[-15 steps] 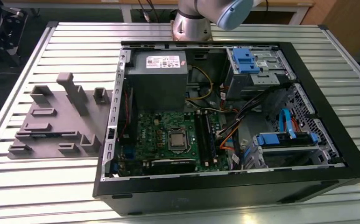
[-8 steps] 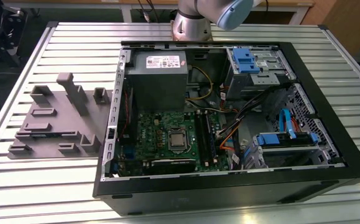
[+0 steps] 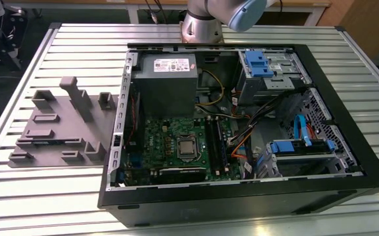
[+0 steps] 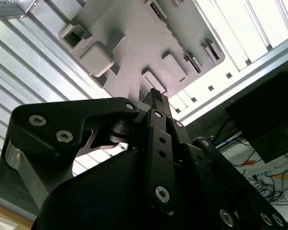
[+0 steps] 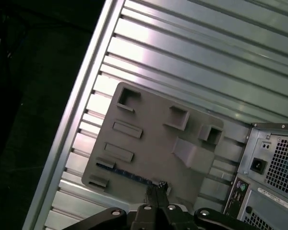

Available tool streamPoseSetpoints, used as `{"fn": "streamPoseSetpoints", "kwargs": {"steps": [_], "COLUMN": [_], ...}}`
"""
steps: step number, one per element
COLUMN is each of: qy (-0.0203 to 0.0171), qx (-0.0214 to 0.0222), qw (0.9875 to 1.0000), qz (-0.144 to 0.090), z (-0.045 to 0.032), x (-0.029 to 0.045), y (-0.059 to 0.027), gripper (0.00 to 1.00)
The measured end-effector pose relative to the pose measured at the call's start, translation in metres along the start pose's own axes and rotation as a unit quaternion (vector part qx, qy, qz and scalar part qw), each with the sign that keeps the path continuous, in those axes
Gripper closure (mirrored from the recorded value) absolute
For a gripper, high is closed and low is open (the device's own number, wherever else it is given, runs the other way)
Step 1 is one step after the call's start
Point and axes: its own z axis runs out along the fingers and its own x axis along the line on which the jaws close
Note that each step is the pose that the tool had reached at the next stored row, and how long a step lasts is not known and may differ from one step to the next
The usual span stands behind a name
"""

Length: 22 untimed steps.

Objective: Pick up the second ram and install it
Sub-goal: 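Pick up the second ram and move it above second insertion slot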

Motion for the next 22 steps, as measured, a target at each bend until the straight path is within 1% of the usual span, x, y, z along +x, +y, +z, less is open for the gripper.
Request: {"fn": "streamPoseSetpoints", "kwargs": {"steps": [3,6,8,11,14,17,22], "qy": [0.0004,0.0008,0.0011,0.0015,0.002,0.0025,0.0037], "qx": [-0.0003,-0.0006,-0.0009,-0.0014,-0.0018,-0.0021,-0.0019], "qw": [0.9998,0.9992,0.9984,0.9968,0.9944,0.9915,0.9855], "qz": [-0.019,-0.04,-0.056,-0.08,-0.106,-0.13,-0.169], "z": [0.0001,0.0003,0.0005,0.0008,0.001,0.0013,0.002], "x": [0.0001,0.0002,0.0002,0.0003,0.0004,0.0004,0.0004], "y": [0.0,0.0,0.0,0.0001,0.0001,0.0001,0.0], "gripper": [0.89,0.89,0.89,0.89,0.89,0.89,0.89]}}
